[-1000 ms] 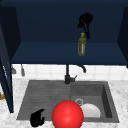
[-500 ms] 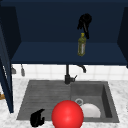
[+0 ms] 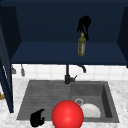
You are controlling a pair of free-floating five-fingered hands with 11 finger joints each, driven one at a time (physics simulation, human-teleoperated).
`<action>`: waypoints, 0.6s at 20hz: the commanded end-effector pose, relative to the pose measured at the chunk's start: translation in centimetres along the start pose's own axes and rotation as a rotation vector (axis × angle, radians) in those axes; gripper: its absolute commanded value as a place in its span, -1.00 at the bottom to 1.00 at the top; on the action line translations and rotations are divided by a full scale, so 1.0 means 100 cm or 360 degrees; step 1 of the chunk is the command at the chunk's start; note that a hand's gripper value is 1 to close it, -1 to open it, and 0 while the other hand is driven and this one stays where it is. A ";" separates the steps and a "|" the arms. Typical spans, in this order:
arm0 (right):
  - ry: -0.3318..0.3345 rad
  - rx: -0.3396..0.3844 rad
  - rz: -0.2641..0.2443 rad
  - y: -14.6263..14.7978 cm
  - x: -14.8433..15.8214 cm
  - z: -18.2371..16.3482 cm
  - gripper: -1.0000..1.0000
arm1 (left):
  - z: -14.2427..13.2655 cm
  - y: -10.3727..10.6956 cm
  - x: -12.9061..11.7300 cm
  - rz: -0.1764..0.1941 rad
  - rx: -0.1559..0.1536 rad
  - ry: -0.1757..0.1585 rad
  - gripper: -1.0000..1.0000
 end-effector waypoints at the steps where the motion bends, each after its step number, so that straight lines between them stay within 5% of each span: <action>1: -0.0002 0.0098 -0.0002 0.002 0.003 -0.009 -1.00 | 0.000 0.000 0.000 0.0000 0.0000 0.0000 0.00; 12: 0.0001 0.0260 -0.0029 0.004 0.007 -0.033 -1.00 | 0.000 0.000 0.000 0.0000 0.0000 0.0000 0.00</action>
